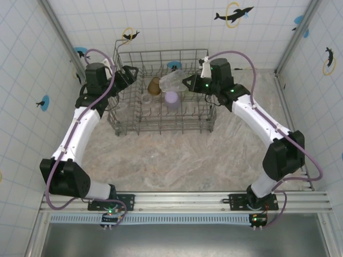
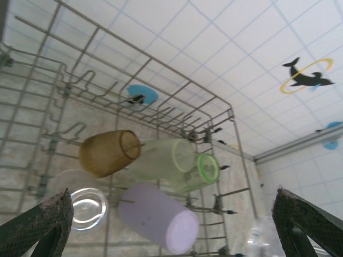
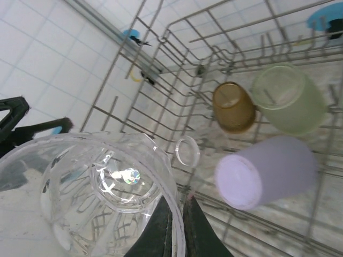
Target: Load the cups into the dish rack
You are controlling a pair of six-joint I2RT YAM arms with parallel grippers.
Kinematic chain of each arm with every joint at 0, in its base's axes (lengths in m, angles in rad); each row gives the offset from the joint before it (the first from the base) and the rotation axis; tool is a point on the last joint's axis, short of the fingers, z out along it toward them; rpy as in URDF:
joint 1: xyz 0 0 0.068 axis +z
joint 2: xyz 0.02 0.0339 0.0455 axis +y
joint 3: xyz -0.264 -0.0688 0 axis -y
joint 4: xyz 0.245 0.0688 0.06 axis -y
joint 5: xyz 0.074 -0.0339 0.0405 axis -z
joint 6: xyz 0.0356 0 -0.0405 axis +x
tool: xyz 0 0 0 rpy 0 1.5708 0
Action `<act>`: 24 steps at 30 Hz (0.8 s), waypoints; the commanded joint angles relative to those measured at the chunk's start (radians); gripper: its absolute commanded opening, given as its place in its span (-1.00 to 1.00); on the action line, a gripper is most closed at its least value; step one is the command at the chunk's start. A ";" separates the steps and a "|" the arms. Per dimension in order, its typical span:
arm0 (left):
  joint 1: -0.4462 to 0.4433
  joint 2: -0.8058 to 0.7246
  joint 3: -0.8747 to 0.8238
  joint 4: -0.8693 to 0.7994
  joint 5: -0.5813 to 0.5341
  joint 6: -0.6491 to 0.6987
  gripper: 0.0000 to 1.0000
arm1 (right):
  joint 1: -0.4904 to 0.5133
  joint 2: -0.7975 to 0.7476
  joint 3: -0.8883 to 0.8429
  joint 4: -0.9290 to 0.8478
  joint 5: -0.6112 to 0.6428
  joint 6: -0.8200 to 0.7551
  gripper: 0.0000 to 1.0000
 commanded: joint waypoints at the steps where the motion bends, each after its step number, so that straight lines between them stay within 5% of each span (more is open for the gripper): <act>1: -0.007 0.021 0.013 0.094 0.089 -0.099 0.96 | -0.005 0.017 -0.065 0.315 -0.106 0.120 -1.00; 6: -0.007 0.031 -0.030 0.244 0.217 -0.237 0.95 | -0.009 0.040 -0.145 0.540 -0.108 0.245 -1.00; 24: -0.007 0.048 -0.142 0.472 0.280 -0.481 0.95 | 0.046 0.192 -0.183 0.992 -0.094 0.459 -1.00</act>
